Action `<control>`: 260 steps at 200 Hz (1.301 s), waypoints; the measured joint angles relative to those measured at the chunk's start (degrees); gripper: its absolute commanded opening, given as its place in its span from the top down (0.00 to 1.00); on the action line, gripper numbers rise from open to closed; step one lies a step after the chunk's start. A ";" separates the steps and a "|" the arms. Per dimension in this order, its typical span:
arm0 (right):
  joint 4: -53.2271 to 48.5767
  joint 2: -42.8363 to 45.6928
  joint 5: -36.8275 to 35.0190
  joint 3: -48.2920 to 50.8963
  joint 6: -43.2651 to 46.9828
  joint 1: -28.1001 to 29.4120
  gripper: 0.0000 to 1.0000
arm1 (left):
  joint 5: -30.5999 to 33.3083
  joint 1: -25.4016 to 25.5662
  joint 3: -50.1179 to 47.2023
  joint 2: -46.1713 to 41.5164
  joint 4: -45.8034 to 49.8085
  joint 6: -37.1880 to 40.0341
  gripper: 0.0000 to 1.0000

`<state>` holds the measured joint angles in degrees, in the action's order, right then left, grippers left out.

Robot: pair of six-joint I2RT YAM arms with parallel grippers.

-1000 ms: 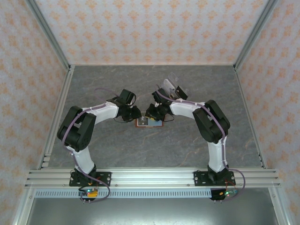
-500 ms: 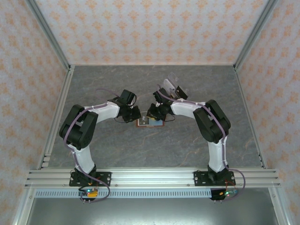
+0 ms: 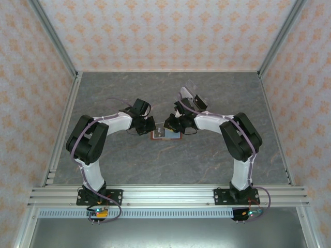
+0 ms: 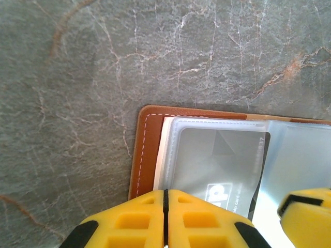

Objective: Take the credit cards out of the card holder

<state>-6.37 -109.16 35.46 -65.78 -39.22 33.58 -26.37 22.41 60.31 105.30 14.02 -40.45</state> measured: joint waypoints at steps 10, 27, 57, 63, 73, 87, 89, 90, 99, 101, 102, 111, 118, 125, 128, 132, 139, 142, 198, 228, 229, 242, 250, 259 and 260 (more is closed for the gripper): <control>0.28 0.15 0.57 0.24 -0.35 0.00 0.80 | 0.00 0.00 0.00 0.02 -0.02 0.00 0.92; 0.90 0.15 1.05 0.94 -1.03 0.00 0.80 | -0.04 0.00 0.00 0.11 -0.17 0.00 0.92; 1.11 0.15 2.05 1.68 -1.73 0.00 0.79 | -0.04 0.00 0.00 0.13 -0.20 0.00 0.93; 1.14 0.15 2.19 1.70 -1.77 0.00 0.79 | -0.04 0.00 0.00 0.13 -0.20 0.00 0.93; 1.33 0.15 2.51 1.70 -1.92 0.00 0.79 | -0.04 0.00 0.00 0.13 -0.20 0.00 0.93; 1.36 0.11 2.95 1.70 -1.95 0.00 0.79 | -0.04 0.00 0.00 0.13 -0.20 0.00 0.93; 1.36 0.09 2.99 1.70 -1.97 0.00 0.79 | -0.04 0.00 0.00 0.13 -0.20 0.00 0.93; 1.36 0.07 3.02 1.70 -1.97 0.00 0.79 | -0.04 0.00 0.00 0.13 -0.20 0.00 0.93; 1.44 -0.09 3.28 1.70 -1.97 0.00 0.79 | -0.04 0.00 0.00 0.13 -0.20 0.00 0.93; 1.44 -0.09 3.32 1.70 -1.97 0.00 0.79 | -0.04 0.00 0.00 0.13 -0.20 0.00 0.93; 1.44 -0.11 3.34 1.70 -1.97 0.00 0.79 | -0.04 0.00 0.00 0.13 -0.20 0.00 0.93; 1.44 -0.24 3.45 1.70 -1.97 0.00 0.79 | -0.04 0.00 0.00 0.13 -0.20 0.00 0.93; 1.42 -0.28 3.52 1.70 -1.95 0.00 0.77 | -0.04 0.00 0.00 0.13 -0.20 0.00 0.93; 1.29 -0.28 3.54 1.70 -1.92 0.00 0.77 | -0.04 0.00 0.00 0.13 -0.20 0.00 0.94; 1.22 -0.28 3.52 1.70 -1.92 0.00 0.76 | -0.04 0.00 0.00 0.13 -0.20 0.00 0.94; 1.03 -0.28 3.48 1.68 -1.88 0.00 0.76 | -0.04 0.00 0.00 0.13 -0.20 0.00 0.94; 0.72 -0.28 3.43 1.68 -1.86 0.00 0.76 | -0.04 0.00 0.00 0.13 -0.20 0.00 0.94; 0.57 -0.31 3.43 1.68 -1.84 0.00 0.76 | -0.04 0.00 0.00 0.13 -0.22 0.00 0.94; -0.02 -1.05 4.48 1.66 -1.07 0.00 0.84 | -0.04 0.00 0.00 0.13 -0.22 0.00 0.94; -0.02 -1.79 5.16 1.66 -1.03 0.00 0.85 | -0.04 0.00 0.00 0.13 -0.28 0.00 0.95; -0.02 -1.79 5.20 1.66 -1.03 0.00 0.85 | -0.04 0.00 0.00 0.13 -0.28 0.00 0.95; 0.00 -1.92 5.51 1.64 -1.03 0.00 0.86 | -0.04 0.00 0.00 0.13 -0.33 0.00 0.94; 0.04 -1.95 5.73 1.64 -1.03 0.00 0.86 | -0.04 0.00 0.00 0.13 -0.37 -0.02 0.95; 0.22 -2.01 5.99 1.62 -1.03 0.00 0.86 | -0.04 0.00 0.00 0.13 -0.39 -0.02 0.95; 0.24 -2.01 6.01 1.62 -1.03 0.00 0.86 | -0.04 0.00 0.00 0.13 -0.39 0.00 0.95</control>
<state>-6.13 -111.18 41.47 -64.16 -40.25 33.58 -26.41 22.41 60.31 105.43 13.63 -40.45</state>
